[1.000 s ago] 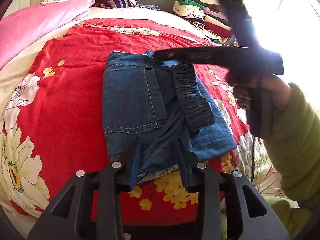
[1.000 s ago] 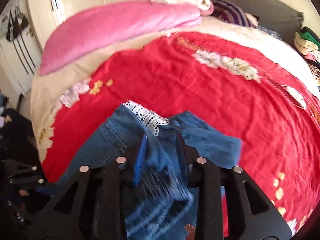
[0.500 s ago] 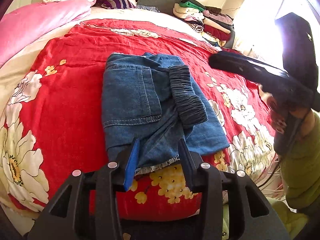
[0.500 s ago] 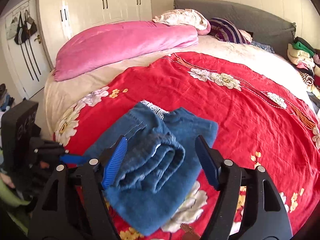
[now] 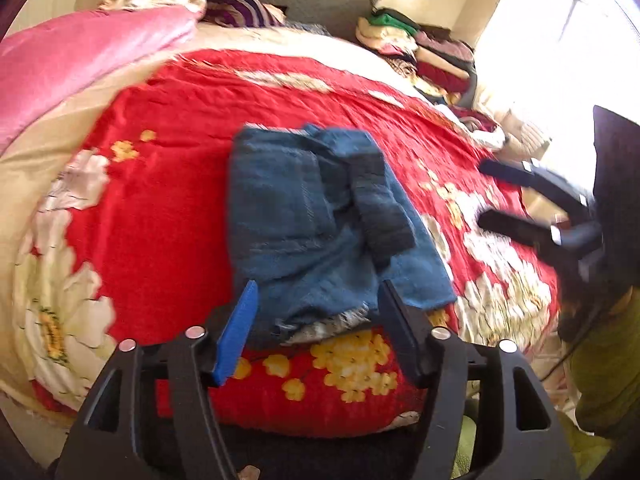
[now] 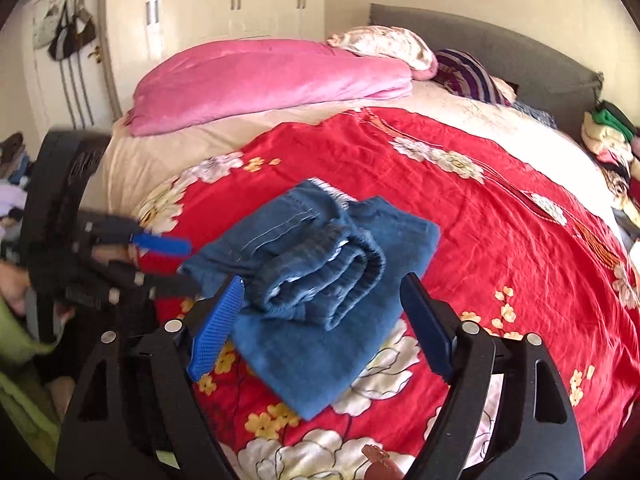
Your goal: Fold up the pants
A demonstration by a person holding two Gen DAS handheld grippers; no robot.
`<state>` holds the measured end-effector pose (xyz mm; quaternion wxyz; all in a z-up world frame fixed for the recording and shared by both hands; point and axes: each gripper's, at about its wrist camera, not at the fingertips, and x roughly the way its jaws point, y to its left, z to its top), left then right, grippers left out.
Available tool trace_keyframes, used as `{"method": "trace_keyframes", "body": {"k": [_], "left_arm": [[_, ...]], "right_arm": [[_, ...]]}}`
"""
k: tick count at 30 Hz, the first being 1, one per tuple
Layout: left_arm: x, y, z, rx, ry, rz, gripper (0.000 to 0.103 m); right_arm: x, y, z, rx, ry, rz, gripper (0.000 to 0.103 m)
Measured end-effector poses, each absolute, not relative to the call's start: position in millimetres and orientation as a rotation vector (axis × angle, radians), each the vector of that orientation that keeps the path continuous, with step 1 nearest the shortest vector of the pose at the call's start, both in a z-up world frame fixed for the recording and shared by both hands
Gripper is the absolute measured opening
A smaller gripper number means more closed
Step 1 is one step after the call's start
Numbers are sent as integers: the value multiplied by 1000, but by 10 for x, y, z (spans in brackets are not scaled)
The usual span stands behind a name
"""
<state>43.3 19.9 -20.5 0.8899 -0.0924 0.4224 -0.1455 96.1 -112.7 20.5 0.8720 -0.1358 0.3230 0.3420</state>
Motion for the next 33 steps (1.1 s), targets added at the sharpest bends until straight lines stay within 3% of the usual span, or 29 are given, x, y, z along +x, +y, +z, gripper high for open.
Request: {"method": "trace_keyframes", "body": {"k": [6,7,8,10,13,18,23,26,33], "left_arm": [[528,669,-75,-258,830,-188,61],[563,737,-66,-264,828,-165,56],[597,774,-63,-270,831,-156,45],[685,808,-62,-278,840,-169,39],[789,731,-82,-265,862,-211,34],[1004,533,-207,-227,918,-281,32],[1242,381,-400,-159,987,-293,32],[1337,366,-457,-146,998,-294,33],[1372,396,-520,-190,986,-284,36]], "right_arm": [[770,-862,120,-356,663,828,73],[746,-799,107,-358,660,861,73],[727,-736,94,-364,658,887,71],[701,-594,61,-390,658,932,66],[688,-359,-22,-460,672,976,51],[698,-95,-182,-571,673,999,45],[813,34,-444,-611,773,1016,11],[847,-44,-449,-558,815,1047,6],[725,-53,-619,-559,837,1030,7]]}}
